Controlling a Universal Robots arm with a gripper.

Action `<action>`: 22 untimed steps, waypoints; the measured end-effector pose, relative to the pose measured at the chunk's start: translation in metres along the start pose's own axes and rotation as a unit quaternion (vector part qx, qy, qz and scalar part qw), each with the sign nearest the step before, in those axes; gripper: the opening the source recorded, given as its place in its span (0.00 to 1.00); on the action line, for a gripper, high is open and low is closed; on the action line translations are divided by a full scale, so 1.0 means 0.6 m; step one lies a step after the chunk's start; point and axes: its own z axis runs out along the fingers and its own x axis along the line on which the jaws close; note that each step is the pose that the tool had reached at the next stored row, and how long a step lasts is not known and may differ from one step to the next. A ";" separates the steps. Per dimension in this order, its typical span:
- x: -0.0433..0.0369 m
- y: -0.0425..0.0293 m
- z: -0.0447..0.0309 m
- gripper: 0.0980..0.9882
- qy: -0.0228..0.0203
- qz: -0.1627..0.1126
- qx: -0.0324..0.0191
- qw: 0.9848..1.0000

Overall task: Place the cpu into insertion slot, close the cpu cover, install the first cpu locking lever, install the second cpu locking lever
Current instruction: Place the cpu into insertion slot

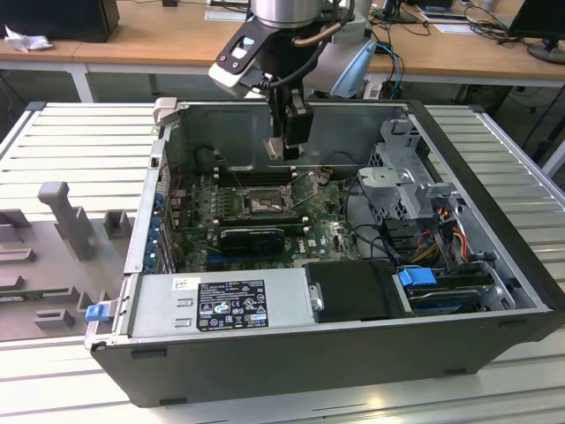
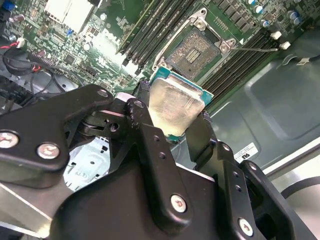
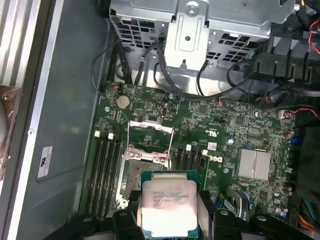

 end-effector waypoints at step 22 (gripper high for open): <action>0.000 -0.001 0.011 0.49 -0.005 0.068 -0.001 0.998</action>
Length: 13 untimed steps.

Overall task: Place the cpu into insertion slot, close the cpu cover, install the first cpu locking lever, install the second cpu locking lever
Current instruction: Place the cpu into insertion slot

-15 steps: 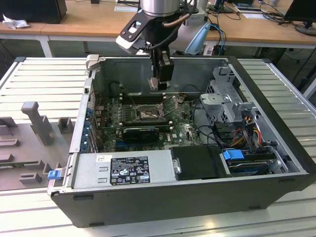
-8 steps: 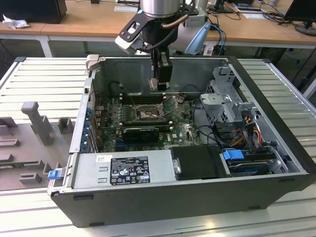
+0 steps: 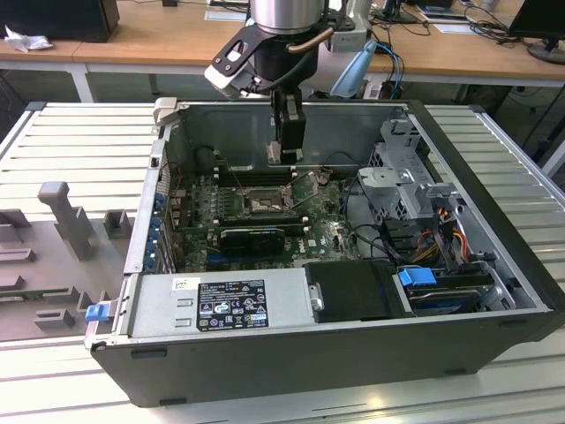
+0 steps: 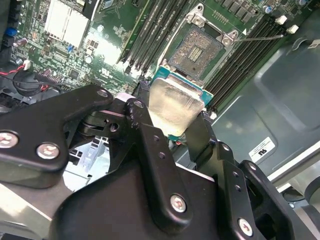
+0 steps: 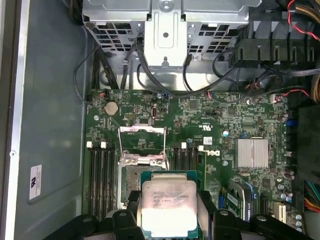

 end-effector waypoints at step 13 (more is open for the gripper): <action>0.000 -0.002 0.009 0.49 -0.002 0.028 -0.001 1.000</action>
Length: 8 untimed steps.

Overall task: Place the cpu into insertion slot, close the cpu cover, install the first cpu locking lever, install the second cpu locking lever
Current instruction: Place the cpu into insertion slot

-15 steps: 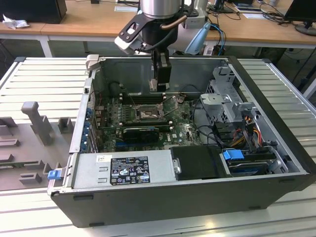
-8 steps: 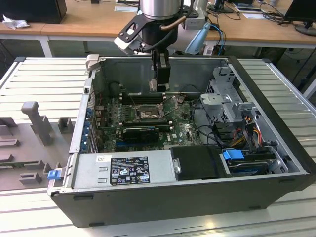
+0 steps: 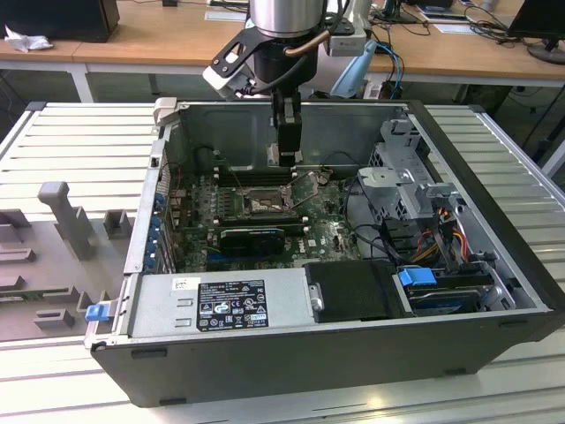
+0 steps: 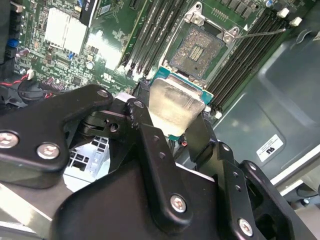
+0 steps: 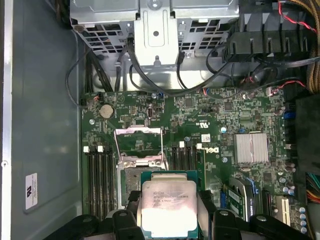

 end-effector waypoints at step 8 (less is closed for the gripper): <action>-0.001 -0.003 0.017 0.49 0.001 -0.002 0.000 1.000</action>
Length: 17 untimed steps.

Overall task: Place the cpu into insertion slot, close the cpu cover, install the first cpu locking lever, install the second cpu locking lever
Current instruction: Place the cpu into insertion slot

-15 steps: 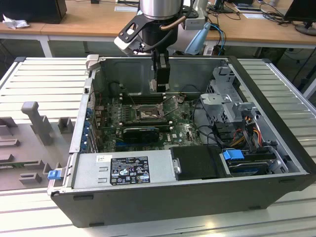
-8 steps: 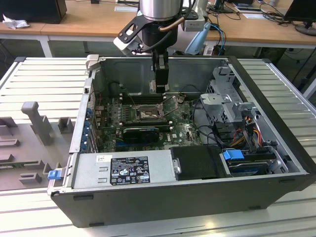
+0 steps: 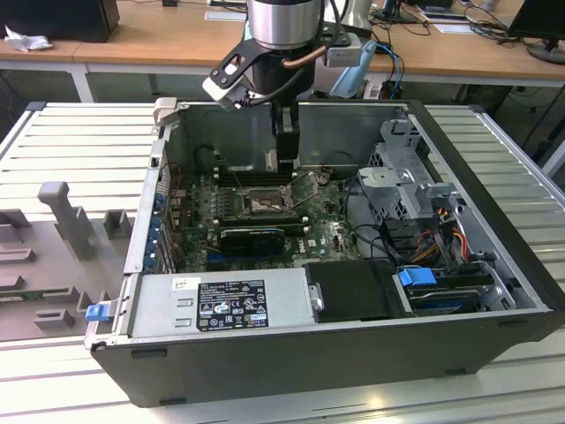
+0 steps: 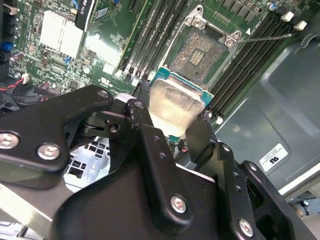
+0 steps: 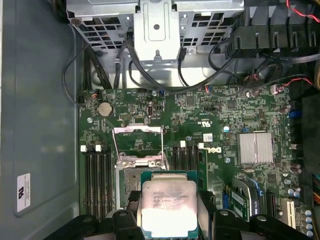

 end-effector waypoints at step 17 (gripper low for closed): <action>0.000 -0.001 0.016 0.49 0.000 0.000 0.000 1.000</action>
